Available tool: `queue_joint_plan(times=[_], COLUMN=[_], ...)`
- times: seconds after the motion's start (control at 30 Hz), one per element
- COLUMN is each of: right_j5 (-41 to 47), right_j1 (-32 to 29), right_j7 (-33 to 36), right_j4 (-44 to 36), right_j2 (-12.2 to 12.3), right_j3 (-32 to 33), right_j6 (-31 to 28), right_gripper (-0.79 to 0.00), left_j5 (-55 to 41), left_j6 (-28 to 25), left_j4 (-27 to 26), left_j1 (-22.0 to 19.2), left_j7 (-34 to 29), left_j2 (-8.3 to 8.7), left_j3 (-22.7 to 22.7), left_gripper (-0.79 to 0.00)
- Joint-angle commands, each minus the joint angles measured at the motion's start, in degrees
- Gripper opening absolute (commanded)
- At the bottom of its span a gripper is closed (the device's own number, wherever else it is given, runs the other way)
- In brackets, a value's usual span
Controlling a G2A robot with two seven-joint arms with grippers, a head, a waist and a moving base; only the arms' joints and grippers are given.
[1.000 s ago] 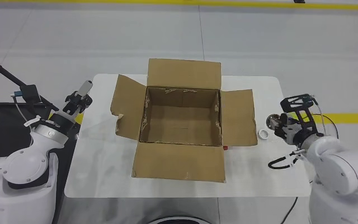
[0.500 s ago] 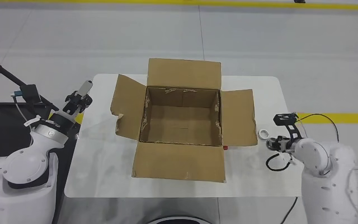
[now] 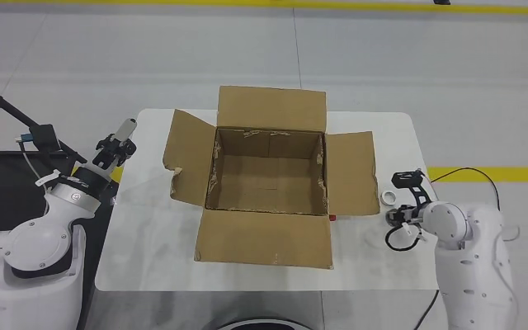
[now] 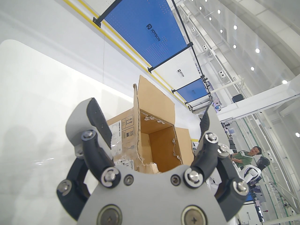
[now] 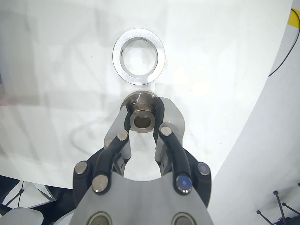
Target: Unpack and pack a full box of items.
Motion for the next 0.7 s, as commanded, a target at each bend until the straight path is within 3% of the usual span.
queue_joint_plan(times=[0.0,0.07,0.17,0.23,0.3,0.67], right_j5=[0.2,0.4,0.7,0.8,1.0,4.1], right_j1=[0.2,0.4,0.5,0.7,0.6,-3.6], right_j7=[0.0,0.0,0.0,0.1,0.0,-1.1], right_j4=[0.3,0.5,0.7,0.5,-0.4,-19.8], right_j2=[0.1,0.2,0.4,0.5,0.7,1.5], right_j3=[-0.3,-0.6,-0.9,-1.1,-1.0,4.2], right_j6=[0.1,0.1,0.2,0.4,0.5,4.5], right_gripper=[-0.779,-0.613,-0.462,-0.16,0.0,0.0], left_j5=[0.0,0.0,0.0,0.0,0.0,0.0], left_j6=[0.0,0.0,0.0,0.0,0.0,0.0], left_j4=[0.0,0.0,0.0,0.0,0.0,0.0], left_j1=[0.0,0.0,0.0,0.0,0.0,0.0], left_j7=[0.0,0.0,0.0,0.0,0.0,0.0], left_j2=[0.0,0.0,0.0,0.0,0.0,0.0], left_j3=[0.0,0.0,0.0,0.0,0.0,0.0], left_gripper=[0.0,0.0,0.0,0.0,0.0,0.0])
